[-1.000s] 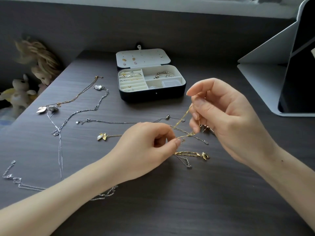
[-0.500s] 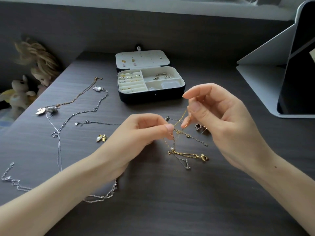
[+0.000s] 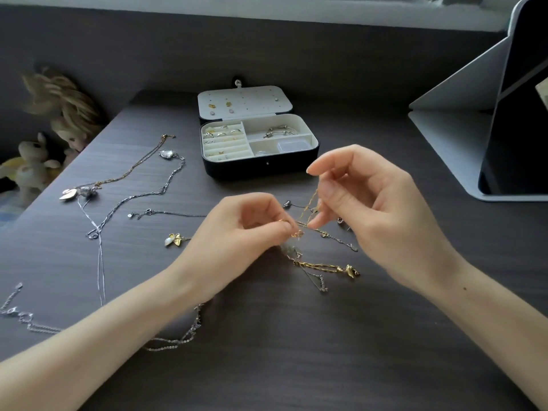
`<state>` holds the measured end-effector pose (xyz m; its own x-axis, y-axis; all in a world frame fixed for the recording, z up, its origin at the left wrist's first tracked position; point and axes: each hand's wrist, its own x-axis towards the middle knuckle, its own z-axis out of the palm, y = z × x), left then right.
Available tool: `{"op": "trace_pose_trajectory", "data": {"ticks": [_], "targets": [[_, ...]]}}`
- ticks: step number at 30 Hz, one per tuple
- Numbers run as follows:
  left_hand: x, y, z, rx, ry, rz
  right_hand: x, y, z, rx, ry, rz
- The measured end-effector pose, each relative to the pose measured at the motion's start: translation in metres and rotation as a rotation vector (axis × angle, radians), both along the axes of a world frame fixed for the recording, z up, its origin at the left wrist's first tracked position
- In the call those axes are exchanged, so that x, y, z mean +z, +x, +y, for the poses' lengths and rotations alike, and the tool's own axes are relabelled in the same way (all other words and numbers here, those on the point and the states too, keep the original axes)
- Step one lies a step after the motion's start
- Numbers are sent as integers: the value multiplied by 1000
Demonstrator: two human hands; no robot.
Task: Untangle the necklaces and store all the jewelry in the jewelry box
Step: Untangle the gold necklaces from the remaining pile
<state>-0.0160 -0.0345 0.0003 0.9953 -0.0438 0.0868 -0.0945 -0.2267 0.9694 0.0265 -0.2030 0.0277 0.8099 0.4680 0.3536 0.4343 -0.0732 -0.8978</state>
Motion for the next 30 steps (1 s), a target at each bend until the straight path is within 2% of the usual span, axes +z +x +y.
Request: {"op": "trace_pose_trajectory", "data": {"ticks": [4,12,19,25,30], "targets": [[4,-1,0,-75,-283,101,-4,5,0,-82,-48,12],[11,0,-2,-39,-498,256,-8,5,-2,-149,-162,35],[12,2,1,-25,-531,296,-10,-10,-6,-230,-364,-91],[11,1,0,6,-530,295,-18,-15,-2,-297,-532,-304],[9,0,1,5,-512,282,-23,-17,3,-346,-526,-281]]}}
